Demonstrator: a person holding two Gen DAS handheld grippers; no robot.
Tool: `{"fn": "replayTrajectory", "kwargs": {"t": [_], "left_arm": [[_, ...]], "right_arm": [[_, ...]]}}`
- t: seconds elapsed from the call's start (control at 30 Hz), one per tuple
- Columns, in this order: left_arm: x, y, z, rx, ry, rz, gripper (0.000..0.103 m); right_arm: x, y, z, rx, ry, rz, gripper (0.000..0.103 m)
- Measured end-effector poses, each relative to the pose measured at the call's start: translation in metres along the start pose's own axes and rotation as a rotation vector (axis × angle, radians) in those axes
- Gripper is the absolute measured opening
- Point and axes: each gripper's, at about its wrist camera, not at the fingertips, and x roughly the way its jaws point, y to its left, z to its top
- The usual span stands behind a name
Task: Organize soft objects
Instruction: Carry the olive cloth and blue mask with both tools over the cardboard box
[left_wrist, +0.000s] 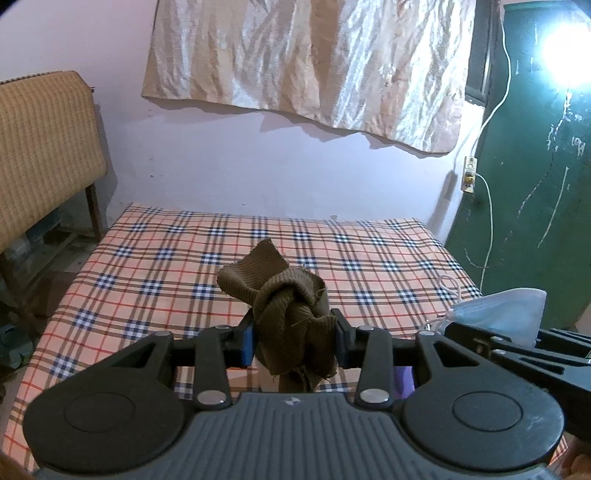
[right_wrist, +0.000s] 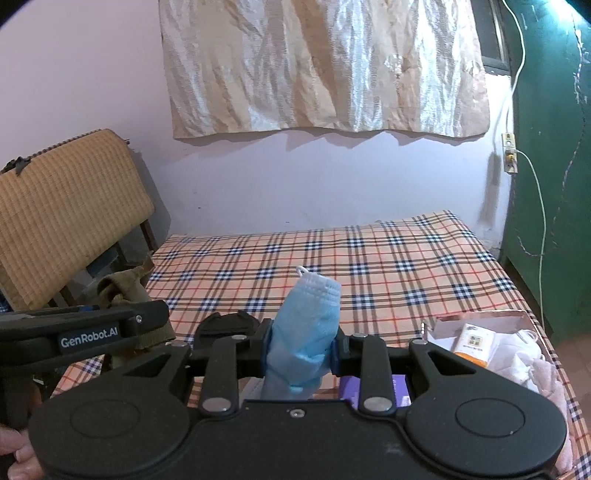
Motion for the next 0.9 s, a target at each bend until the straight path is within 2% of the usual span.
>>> {"fn": "replayTrajectory", "kwargs": {"t": [0.9], "left_arm": [[0.009, -0.040, -0.010, 0.047, 0.026, -0.077, 0.041]], "right_arm": [[-0.017, -0.044, -0.009, 0.052, 0.002, -0.072, 0.036]]}}
